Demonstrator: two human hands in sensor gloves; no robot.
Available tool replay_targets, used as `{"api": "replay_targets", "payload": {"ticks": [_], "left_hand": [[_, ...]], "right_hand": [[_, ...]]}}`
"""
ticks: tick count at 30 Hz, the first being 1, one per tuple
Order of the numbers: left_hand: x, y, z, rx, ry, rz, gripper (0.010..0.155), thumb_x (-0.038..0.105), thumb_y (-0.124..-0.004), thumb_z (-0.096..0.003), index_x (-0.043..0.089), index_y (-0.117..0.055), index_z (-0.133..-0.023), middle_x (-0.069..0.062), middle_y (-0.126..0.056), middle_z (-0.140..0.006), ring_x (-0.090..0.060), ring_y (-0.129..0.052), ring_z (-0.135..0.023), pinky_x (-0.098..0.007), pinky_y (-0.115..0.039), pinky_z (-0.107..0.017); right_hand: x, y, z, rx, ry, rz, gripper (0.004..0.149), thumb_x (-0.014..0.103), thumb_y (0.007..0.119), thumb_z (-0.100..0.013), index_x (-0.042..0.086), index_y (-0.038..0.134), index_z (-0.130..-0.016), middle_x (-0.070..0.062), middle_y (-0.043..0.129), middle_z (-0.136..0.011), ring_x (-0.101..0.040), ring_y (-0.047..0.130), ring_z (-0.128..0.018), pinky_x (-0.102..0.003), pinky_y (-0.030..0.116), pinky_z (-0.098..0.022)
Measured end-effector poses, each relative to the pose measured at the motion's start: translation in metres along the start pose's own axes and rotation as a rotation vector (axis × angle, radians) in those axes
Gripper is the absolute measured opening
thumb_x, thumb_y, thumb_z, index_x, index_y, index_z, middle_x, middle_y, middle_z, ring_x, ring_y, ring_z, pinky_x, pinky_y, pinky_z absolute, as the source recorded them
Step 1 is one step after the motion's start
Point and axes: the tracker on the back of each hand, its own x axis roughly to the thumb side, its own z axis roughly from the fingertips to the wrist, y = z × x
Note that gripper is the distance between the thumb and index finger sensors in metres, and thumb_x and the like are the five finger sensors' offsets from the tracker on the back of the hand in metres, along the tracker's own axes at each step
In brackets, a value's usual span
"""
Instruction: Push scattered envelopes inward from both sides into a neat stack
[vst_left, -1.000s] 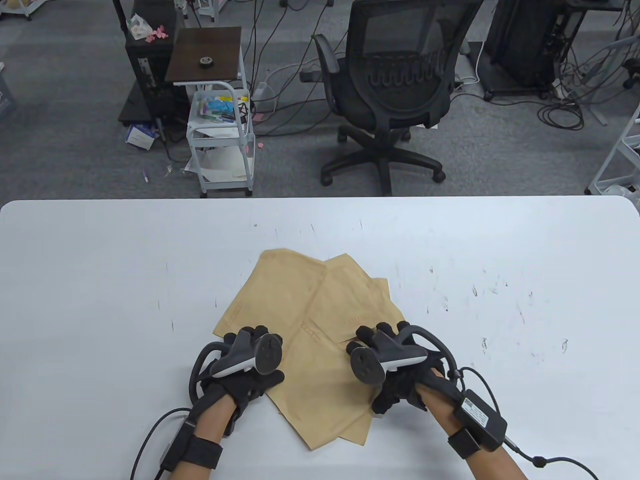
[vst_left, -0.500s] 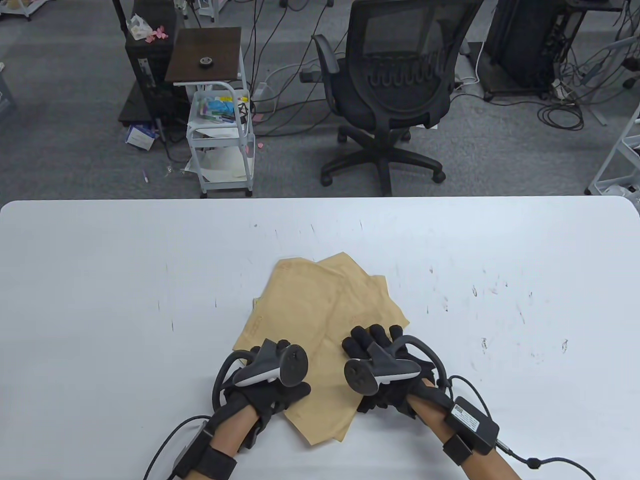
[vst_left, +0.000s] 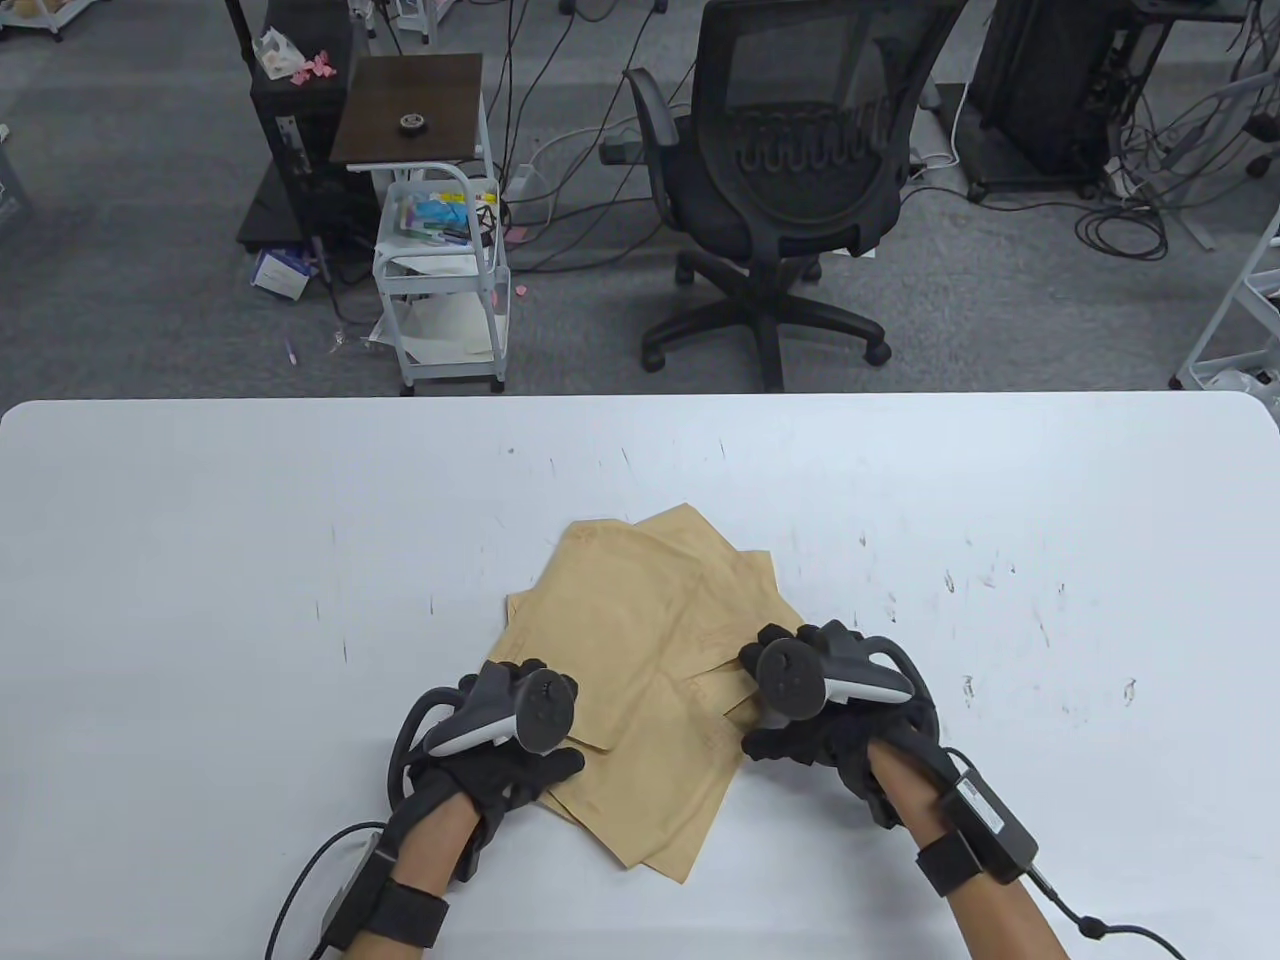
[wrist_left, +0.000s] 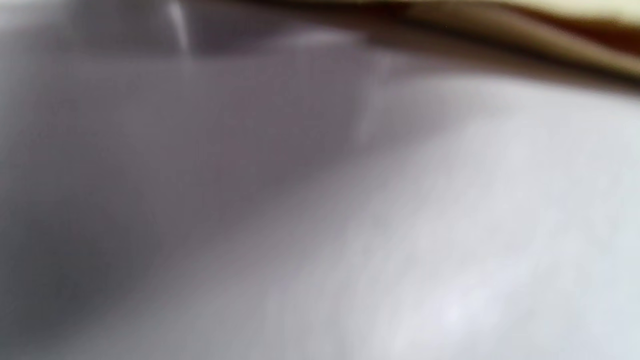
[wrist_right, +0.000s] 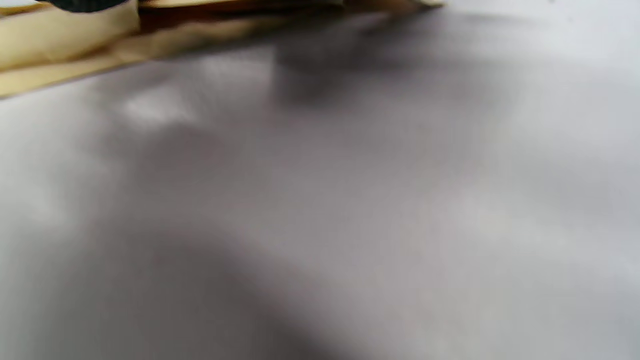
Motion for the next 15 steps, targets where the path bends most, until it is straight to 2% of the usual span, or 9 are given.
{"api": "replay_targets", "payload": {"ticks": [2,6,9,12,14,15], "left_hand": [[0.006,0.0,-0.001,0.006,0.003,-0.024,0.085,0.06,-0.056,-0.0479,0.022,-0.013,-0.111,-0.018,-0.008,-0.115,-0.049,-0.015,-0.107,-0.067,-0.025,-0.077],[0.028,0.0,-0.001,-0.007,-0.061,-0.006,0.086,0.062,-0.052,-0.0469,0.021,-0.013,-0.112,-0.02,-0.008,-0.116,-0.05,-0.015,-0.107,-0.067,-0.025,-0.078],[0.036,0.001,0.002,-0.03,-0.068,-0.024,0.088,0.063,-0.051,-0.0465,0.021,-0.009,-0.111,-0.019,-0.004,-0.115,-0.05,-0.009,-0.107,-0.068,-0.02,-0.077],[0.039,0.005,0.008,-0.003,-0.068,-0.048,0.09,0.064,-0.051,-0.0463,0.02,-0.006,-0.11,-0.021,0.001,-0.114,-0.052,-0.007,-0.106,-0.069,-0.018,-0.075],[0.043,0.003,0.008,-0.04,-0.085,-0.024,0.094,0.066,-0.051,-0.0458,0.019,-0.002,-0.109,-0.023,0.006,-0.112,-0.054,-0.003,-0.104,-0.071,-0.015,-0.074],[0.047,0.0,0.006,-0.093,-0.099,-0.012,0.096,0.068,-0.051,-0.0455,0.018,0.003,-0.108,-0.024,0.011,-0.11,-0.054,0.001,-0.103,-0.071,-0.013,-0.073]], "right_hand": [[0.002,0.006,-0.003,0.015,0.006,0.018,0.093,0.06,0.056,-0.045,0.009,0.013,-0.109,-0.024,0.008,-0.115,-0.062,0.016,-0.099,-0.082,0.022,-0.062],[0.022,0.006,-0.006,-0.012,-0.015,0.071,0.094,0.062,0.052,-0.043,0.005,0.015,-0.109,-0.029,0.011,-0.115,-0.065,0.021,-0.098,-0.082,0.023,-0.06],[0.029,-0.002,-0.003,0.004,-0.013,0.037,0.093,0.061,0.052,-0.043,0.006,0.019,-0.11,-0.027,0.016,-0.116,-0.062,0.022,-0.1,-0.083,0.018,-0.06],[0.023,-0.02,0.006,-0.071,-0.008,0.026,0.092,0.06,0.053,-0.043,0.007,0.023,-0.111,-0.028,0.02,-0.118,-0.062,0.023,-0.101,-0.083,0.019,-0.061],[0.013,-0.029,0.011,-0.122,0.042,-0.002,0.09,0.058,0.054,-0.044,0.006,0.027,-0.112,-0.029,0.023,-0.118,-0.063,0.024,-0.101,-0.083,0.019,-0.061],[0.01,-0.032,0.011,-0.143,0.055,-0.018,0.09,0.058,0.055,-0.045,0.006,0.027,-0.112,-0.029,0.024,-0.118,-0.063,0.024,-0.101,-0.083,0.019,-0.061]]}}
